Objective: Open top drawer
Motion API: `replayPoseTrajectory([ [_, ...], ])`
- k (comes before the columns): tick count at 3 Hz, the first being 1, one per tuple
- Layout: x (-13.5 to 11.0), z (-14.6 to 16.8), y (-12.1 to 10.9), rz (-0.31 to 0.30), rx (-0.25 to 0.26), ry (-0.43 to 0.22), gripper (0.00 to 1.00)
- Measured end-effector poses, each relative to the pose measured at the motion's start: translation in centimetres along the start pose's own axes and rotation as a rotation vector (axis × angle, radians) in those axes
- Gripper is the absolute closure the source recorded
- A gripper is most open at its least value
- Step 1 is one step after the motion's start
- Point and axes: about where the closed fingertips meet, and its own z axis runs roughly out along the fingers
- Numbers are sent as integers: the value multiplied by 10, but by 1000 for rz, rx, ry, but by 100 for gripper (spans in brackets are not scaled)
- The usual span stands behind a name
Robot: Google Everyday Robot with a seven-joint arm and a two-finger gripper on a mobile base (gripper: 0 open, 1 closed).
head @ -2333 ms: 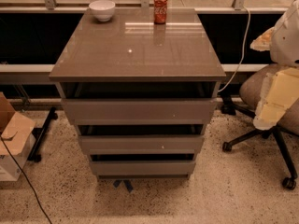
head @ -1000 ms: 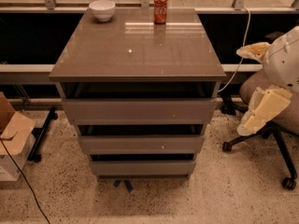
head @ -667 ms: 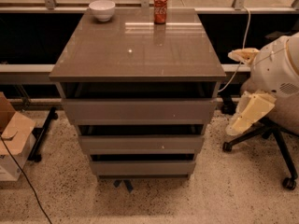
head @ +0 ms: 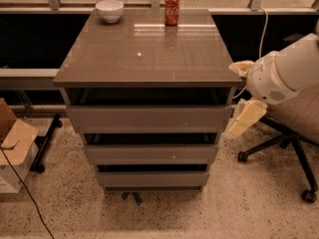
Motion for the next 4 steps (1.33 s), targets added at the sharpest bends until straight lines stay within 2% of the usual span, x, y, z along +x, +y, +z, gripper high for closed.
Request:
replayPoseTrajectory([
  [1,1,4,0,2,-6,-2,0],
  [2,-1,13,-2,-6,13,3,0],
  [3,0,32,-6,-23,38,-9,0],
  [4,7,53,-10,-15,51,-17,0],
])
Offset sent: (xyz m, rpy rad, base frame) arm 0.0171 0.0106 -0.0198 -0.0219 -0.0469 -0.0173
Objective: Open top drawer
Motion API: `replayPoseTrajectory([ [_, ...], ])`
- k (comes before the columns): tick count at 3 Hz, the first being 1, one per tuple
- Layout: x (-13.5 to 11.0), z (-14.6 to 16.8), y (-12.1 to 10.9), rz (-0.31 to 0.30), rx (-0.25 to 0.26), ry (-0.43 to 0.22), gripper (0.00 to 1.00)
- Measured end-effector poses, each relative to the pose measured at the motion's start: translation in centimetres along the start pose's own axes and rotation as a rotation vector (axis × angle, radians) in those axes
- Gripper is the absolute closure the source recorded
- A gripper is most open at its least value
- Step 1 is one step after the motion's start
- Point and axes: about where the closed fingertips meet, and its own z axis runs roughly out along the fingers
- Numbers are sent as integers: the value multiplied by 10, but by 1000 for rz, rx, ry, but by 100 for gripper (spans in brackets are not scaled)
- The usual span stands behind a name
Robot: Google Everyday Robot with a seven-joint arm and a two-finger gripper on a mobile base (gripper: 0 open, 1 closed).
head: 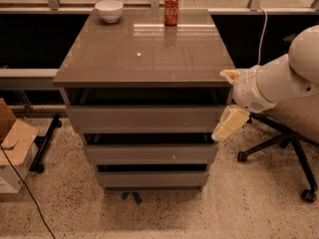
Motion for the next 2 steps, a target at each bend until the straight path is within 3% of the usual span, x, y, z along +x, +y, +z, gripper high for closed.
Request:
replayPoseTrajectory([
  [2,25,50,1,84,1,-70,0],
])
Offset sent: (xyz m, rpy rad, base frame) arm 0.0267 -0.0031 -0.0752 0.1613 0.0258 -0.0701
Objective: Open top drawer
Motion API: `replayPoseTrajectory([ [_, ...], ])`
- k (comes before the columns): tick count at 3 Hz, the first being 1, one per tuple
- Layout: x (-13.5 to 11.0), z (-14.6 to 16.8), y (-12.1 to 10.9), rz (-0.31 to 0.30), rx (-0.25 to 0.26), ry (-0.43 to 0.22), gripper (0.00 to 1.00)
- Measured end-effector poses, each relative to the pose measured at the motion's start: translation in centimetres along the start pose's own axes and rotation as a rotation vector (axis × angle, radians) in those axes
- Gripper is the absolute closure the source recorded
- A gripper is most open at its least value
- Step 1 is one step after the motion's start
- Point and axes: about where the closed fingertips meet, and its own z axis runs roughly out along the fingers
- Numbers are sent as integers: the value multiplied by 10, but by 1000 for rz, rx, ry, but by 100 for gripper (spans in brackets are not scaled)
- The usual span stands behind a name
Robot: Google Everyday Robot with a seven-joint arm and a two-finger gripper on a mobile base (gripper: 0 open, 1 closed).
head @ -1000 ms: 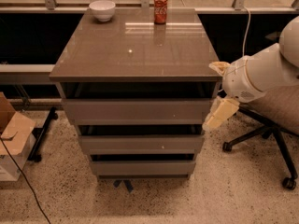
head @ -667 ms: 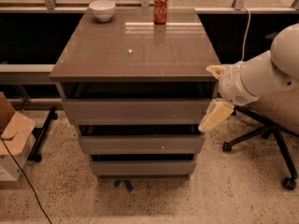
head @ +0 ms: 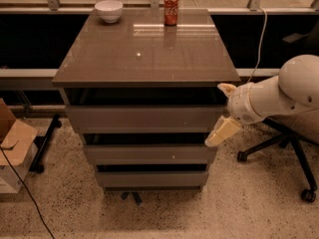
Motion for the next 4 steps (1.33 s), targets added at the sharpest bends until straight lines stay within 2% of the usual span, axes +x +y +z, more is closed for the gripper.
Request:
replayPoseTrajectory([
  [2,16,40,-3,48,-39,-67,0],
  [4,32,92,-14,63,-123,-81,0],
])
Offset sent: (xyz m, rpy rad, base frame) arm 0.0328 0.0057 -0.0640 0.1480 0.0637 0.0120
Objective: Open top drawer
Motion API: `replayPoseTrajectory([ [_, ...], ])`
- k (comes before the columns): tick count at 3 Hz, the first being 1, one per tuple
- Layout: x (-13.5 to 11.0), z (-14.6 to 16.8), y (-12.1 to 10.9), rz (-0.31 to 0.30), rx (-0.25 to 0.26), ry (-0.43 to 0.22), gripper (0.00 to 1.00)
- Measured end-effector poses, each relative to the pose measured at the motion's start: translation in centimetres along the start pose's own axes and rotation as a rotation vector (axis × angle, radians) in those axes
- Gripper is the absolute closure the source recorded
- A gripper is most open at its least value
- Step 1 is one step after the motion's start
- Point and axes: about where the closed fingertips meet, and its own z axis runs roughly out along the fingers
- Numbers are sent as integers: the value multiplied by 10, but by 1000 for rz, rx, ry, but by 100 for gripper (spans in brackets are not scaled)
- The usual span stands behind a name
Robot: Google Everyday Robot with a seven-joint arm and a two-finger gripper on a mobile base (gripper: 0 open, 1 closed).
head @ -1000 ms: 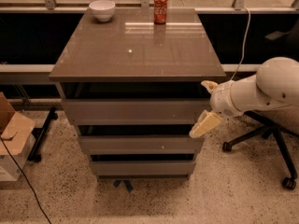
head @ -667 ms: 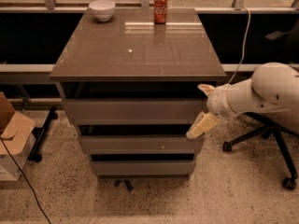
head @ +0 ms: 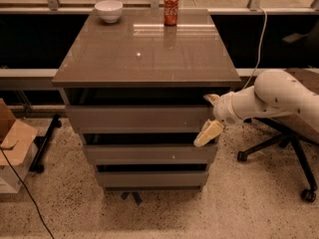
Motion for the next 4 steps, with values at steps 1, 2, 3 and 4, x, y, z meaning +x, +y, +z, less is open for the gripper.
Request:
replayPoseTrajectory([
  [1,-1,14,-11,-12,-23,3,0],
  [2,-6,32,-18,-32,-64,14,0],
  [3,-9,48,-6,-58,-129,42,27],
  [4,-1,53,9,-60,-160,71,50],
])
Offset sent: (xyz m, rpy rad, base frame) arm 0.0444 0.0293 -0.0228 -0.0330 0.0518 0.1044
